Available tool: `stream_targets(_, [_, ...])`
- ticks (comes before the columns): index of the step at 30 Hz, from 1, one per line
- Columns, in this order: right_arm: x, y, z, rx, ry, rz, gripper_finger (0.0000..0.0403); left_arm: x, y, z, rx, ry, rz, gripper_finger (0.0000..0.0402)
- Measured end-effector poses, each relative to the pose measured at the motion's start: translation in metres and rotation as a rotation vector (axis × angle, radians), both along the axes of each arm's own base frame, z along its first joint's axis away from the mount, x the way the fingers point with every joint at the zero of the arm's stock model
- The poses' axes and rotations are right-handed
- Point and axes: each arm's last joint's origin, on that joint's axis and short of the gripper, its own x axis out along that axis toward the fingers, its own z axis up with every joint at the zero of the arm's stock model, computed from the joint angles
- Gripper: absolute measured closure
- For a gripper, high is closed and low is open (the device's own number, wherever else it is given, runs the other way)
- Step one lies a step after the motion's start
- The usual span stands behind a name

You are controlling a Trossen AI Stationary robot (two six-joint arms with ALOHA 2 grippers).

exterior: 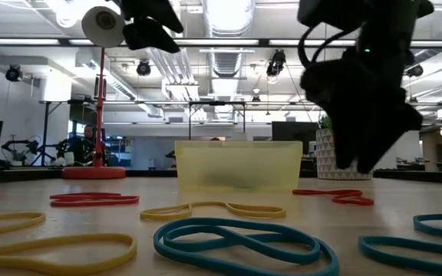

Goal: Pick and place rubber bands into bin
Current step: Put the red rubber band into the yellow bin

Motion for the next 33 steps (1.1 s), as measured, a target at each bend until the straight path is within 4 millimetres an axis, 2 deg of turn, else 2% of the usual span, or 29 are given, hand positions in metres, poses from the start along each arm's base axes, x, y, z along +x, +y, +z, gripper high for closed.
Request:
stream_targets(2, [0.004, -0.002, -0.002, -0.007, -0.001, 0.014, 0.0183, -0.005, 0.000, 0.002, 0.001, 0.011, 0.000, 0.0175])
stream_targets(7, [0.008, 0.000, -0.026, -0.031, 0.090, 0.038, 0.0184, -0.009, 0.001, 0.001, 0.012, 0.037, 0.013, 0.0175])
stream_targets(14, [0.021, 0.004, -0.032, -0.090, 0.115, 0.059, 0.0196, -0.008, 0.001, -0.001, 0.022, 0.041, 0.004, 0.0175])
stream_targets(19, [0.028, 0.006, -0.046, -0.148, 0.137, 0.108, 0.0278, -0.007, 0.001, -0.001, 0.038, 0.044, -0.009, 0.0175])
stream_targets(21, [0.030, 0.008, -0.055, -0.133, 0.156, 0.119, 0.0320, -0.007, 0.001, -0.001, 0.040, 0.045, -0.011, 0.0175])
stream_targets(25, [0.033, 0.010, -0.057, -0.038, 0.147, 0.148, 0.0384, -0.008, 0.001, -0.002, 0.054, 0.055, -0.025, 0.0175])
stream_targets(27, [0.035, 0.011, -0.051, 0.004, 0.094, 0.204, 0.0391, -0.009, 0.001, -0.003, 0.055, 0.071, -0.025, 0.0175])
stream_targets(28, [0.038, 0.012, -0.041, 0.028, 0.034, 0.225, 0.0393, -0.010, 0.001, -0.003, 0.055, 0.079, -0.026, 0.0175])
stream_targets(31, [0.041, 0.011, -0.009, 0.074, -0.117, 0.288, 0.0395, -0.010, 0.001, -0.004, 0.059, 0.092, -0.030, 0.0175])
stream_targets(33, [0.041, 0.001, 0.028, 0.059, -0.255, 0.282, 0.0395, -0.010, 0.001, -0.004, 0.070, 0.092, -0.040, 0.0175])
